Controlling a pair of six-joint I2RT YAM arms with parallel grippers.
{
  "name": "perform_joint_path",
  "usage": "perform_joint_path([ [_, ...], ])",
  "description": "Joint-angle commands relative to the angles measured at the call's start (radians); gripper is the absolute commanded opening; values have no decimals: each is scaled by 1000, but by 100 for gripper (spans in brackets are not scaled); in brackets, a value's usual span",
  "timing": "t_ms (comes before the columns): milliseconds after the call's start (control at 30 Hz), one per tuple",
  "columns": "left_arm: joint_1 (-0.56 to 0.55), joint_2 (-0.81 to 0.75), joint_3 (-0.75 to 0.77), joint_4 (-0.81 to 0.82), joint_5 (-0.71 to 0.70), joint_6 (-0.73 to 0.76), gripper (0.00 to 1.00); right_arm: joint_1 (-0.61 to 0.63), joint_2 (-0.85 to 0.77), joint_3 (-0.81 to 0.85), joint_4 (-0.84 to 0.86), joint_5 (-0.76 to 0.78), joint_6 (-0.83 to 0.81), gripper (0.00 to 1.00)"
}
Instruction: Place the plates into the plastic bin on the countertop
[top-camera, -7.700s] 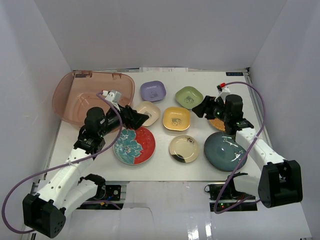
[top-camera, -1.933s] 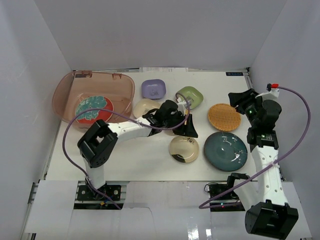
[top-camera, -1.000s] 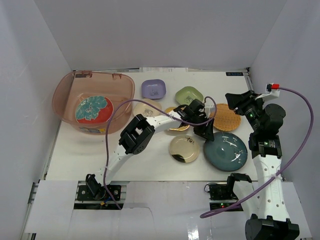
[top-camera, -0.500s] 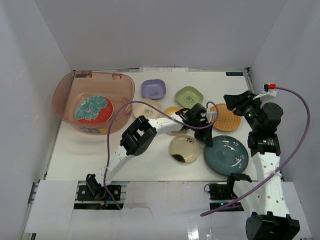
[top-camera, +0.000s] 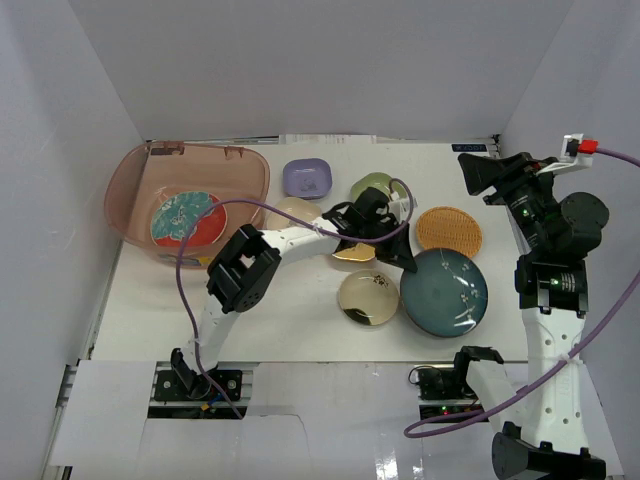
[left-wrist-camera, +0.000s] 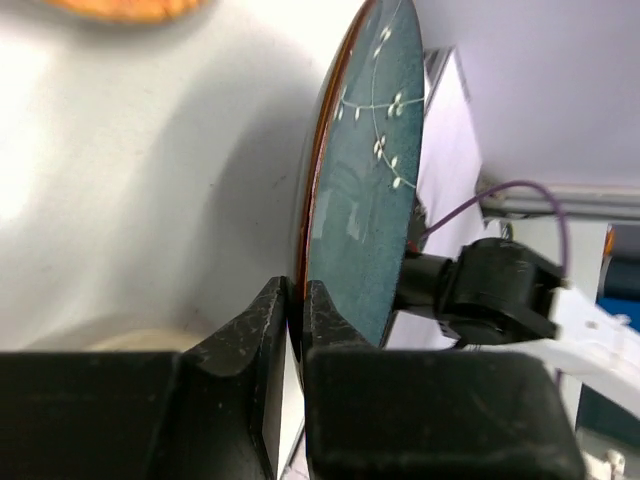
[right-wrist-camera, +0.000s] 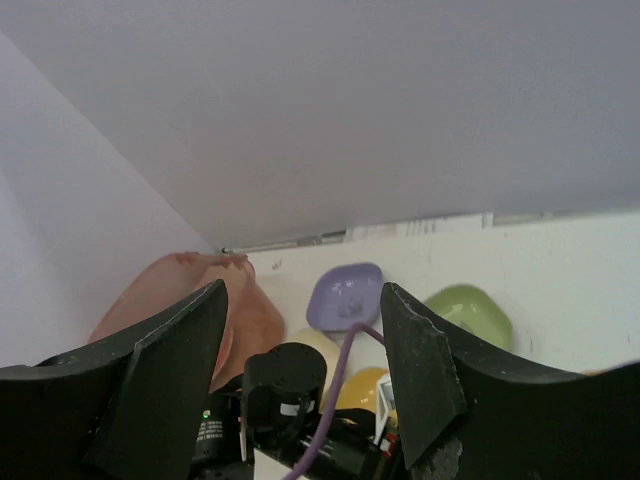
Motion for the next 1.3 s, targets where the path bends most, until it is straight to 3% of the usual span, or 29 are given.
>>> perform_joint_path([
  [0,106,-245,-13,160,77,-64,0,7,-35,114,-24,-13,-23,69],
  [133,237,-424,-107,180,51,-79,0,7,-58,120,-22,-22,-23,69],
  [300,555,-673,-251,178,-1,-180,0,7,-39,45,70,-103,31,69],
  [467,964,-880,-457,168,-56,-294,0,44,-12,-55,113,-131,22,68],
  [533,1108,-952,-518,93,-108,-288,0,71,11,-79,111,-126,8,68],
  [633,1224,-1012,-580,30,-159,-263,0,117,46,-122,107,-123,-21,68],
  [767,1233,-1036,-616,-46,-393,-193,0,157,79,-162,108,-100,-53,68],
  [1267,1241,-921,-702,-43,-553,-119,0,229,139,-317,168,7,-76,68],
])
